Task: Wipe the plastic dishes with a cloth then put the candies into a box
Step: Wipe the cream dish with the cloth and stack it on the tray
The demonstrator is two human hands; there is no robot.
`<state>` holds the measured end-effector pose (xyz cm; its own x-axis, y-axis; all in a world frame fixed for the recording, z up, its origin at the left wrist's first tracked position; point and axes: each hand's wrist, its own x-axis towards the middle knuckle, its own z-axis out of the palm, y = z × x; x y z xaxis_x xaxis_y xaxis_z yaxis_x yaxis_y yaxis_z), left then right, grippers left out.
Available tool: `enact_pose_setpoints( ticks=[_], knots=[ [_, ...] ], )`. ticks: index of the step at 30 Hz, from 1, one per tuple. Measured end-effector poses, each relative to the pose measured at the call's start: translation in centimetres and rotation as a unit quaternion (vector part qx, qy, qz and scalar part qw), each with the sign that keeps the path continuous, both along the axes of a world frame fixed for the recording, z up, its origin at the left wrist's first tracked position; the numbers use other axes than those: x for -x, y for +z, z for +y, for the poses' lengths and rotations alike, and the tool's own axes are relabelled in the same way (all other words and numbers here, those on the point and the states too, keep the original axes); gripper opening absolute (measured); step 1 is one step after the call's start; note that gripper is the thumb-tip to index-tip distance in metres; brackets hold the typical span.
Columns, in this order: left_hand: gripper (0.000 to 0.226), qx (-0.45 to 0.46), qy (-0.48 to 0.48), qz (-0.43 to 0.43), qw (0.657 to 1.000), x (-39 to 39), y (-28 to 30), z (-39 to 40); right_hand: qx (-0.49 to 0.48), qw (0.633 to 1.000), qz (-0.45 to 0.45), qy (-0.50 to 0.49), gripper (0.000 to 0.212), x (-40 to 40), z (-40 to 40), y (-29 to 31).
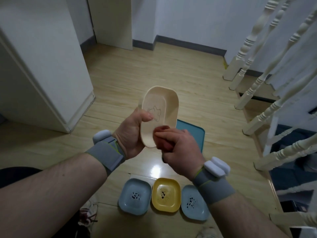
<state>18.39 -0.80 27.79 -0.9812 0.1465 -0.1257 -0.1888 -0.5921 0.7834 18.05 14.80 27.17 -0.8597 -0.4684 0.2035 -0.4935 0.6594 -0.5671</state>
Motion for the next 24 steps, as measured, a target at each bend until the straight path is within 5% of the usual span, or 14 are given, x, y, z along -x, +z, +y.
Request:
enact_pose_setpoints(
  ticks=[3,6,12,15,17,19,24],
  knots=[
    [0.073,0.024,0.011,-0.017,1.000,0.0,-0.1,0.2,0.076,0.996,-0.028,0.027,0.052,-1.1,-1.0,0.7],
    [0.059,0.011,-0.011,-0.035,0.999,0.1,0.0,0.0,0.189,0.973,-0.107,0.072,0.053,-2.2,-1.9,1.5],
    [0.072,0.027,0.021,-0.013,0.999,0.0,-0.3,0.2,0.030,0.998,-0.058,-0.024,0.052,0.0,-0.3,0.0],
    [0.085,0.053,0.028,-0.042,0.997,-0.1,-0.4,0.4,0.140,0.980,-0.142,0.016,0.053,-2.1,-1.8,0.5],
    [0.074,0.033,0.005,-0.057,0.998,-0.2,-0.3,0.3,0.219,0.958,-0.179,0.038,0.054,-2.7,-2.3,0.7],
    [0.059,0.005,-0.013,-0.058,0.998,-0.2,0.0,0.2,0.204,0.969,-0.134,0.043,0.053,-2.1,-1.9,0.0],
    [0.050,0.024,-0.032,-0.071,0.997,-0.1,0.3,-0.3,-0.006,0.998,0.069,-0.007,0.050,0.2,0.3,-3.4]
  ],
)
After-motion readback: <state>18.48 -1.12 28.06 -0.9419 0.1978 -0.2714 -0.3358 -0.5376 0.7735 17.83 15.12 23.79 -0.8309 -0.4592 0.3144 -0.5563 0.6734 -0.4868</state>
